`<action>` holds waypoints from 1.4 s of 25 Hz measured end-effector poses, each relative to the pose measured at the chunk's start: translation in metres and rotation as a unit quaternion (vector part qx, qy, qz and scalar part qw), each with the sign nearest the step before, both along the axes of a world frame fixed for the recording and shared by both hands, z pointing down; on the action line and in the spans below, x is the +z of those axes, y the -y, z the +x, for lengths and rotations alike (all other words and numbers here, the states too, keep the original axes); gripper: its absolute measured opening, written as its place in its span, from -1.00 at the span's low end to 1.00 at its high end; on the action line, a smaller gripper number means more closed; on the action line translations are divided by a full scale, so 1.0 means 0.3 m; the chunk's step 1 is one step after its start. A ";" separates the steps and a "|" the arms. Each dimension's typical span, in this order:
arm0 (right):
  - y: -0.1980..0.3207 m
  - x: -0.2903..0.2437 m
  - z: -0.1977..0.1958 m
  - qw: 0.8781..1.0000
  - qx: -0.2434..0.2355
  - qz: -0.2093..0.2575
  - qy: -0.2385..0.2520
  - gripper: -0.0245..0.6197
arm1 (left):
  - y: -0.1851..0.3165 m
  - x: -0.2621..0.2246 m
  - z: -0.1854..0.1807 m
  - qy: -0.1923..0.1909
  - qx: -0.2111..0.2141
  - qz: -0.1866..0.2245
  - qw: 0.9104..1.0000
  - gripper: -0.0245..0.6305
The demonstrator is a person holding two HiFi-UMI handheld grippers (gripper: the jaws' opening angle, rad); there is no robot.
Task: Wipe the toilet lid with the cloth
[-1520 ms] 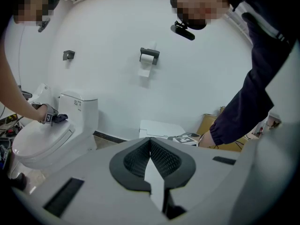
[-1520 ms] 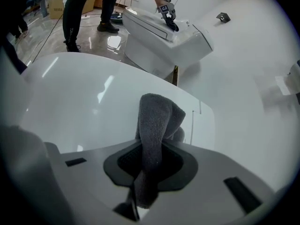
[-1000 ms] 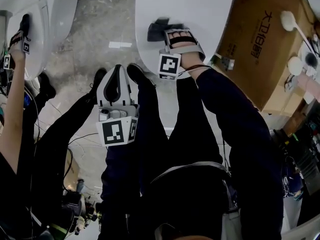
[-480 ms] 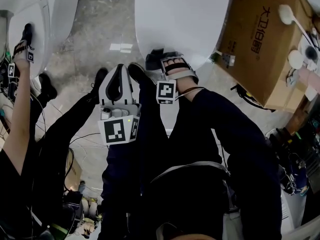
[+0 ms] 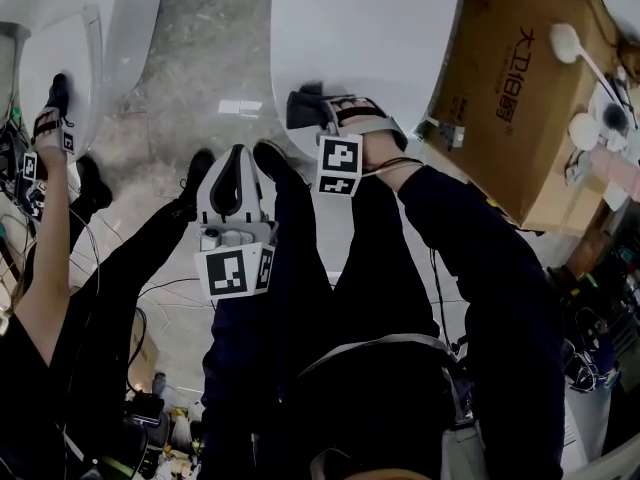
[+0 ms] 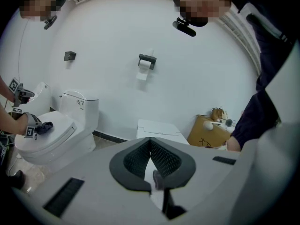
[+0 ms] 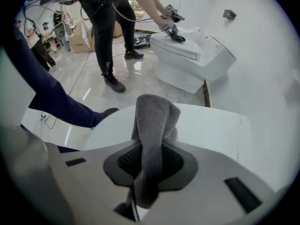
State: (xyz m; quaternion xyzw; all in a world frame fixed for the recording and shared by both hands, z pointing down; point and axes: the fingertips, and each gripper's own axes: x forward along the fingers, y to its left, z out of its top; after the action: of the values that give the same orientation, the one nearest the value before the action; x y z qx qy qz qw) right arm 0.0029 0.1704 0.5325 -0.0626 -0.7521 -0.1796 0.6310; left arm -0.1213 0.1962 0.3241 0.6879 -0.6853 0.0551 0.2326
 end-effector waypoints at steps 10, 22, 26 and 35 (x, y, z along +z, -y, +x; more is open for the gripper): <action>0.641 -0.117 -0.169 0.986 0.051 0.149 0.056 -0.70 | 0.028 0.013 -0.019 0.003 -0.012 -0.020 1.000 -0.88; 1.033 -0.063 -0.294 0.976 0.010 0.212 0.046 -0.70 | 0.066 0.055 -0.060 0.004 -0.055 -0.053 0.997 -0.88; 1.055 0.016 -0.278 0.974 -0.002 0.226 0.009 -0.70 | 0.096 0.055 -0.069 -0.001 -0.062 -0.051 0.997 -0.88; 0.908 0.025 -0.255 0.979 0.011 0.202 0.000 -0.70 | 0.123 0.068 -0.116 -0.004 -0.058 -0.047 0.997 -0.88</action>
State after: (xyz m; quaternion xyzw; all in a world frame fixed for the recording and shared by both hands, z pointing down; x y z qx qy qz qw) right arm -0.0735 -0.1019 0.5400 0.0750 -0.7011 -0.3211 0.6322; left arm -0.1561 0.1593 0.3445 0.6358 -0.7195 0.0708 0.2702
